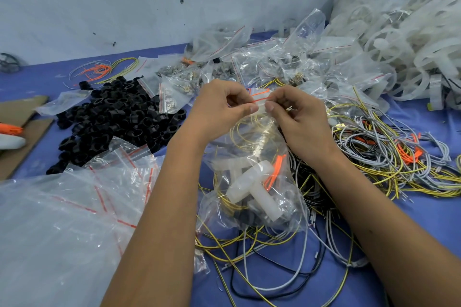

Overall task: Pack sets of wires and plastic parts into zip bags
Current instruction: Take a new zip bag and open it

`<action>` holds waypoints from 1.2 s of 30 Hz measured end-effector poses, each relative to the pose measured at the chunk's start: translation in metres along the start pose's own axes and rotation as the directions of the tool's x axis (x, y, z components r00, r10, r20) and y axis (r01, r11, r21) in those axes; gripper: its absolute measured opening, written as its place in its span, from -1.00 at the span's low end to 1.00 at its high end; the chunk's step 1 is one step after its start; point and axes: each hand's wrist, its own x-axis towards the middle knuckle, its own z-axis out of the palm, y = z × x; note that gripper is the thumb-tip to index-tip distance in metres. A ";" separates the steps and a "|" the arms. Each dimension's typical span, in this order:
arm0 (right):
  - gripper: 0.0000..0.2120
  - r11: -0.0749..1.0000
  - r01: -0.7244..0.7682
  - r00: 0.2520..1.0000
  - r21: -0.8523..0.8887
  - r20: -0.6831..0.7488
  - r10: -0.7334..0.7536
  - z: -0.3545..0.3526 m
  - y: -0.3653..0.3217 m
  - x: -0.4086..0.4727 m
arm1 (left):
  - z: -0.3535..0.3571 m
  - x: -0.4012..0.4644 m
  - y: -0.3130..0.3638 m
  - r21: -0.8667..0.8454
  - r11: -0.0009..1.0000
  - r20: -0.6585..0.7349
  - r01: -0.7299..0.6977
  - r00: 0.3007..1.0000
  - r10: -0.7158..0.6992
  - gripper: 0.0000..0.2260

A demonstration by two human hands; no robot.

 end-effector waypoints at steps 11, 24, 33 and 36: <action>-0.99 1.000 -0.009 1.000 -0.016 0.023 0.009 0.001 0.001 0.000 | 0.001 0.000 -0.002 0.036 0.999 -0.035 -0.019 0.999 0.020 -0.91; -0.95 0.998 -0.044 0.999 0.037 -0.011 0.045 0.001 0.003 0.000 | -0.003 -0.006 -0.004 0.029 0.999 -0.052 0.031 0.998 -0.029 -0.95; -0.91 0.997 -0.066 0.997 0.045 -0.026 0.067 0.001 0.008 0.001 | -0.006 -0.007 -0.012 0.047 0.998 -0.057 0.045 0.998 -0.042 -0.88; -0.93 0.997 -0.064 0.997 0.051 -0.036 0.066 0.001 0.009 0.001 | -0.008 -0.005 -0.016 0.038 0.999 -0.072 0.035 0.997 -0.032 -0.85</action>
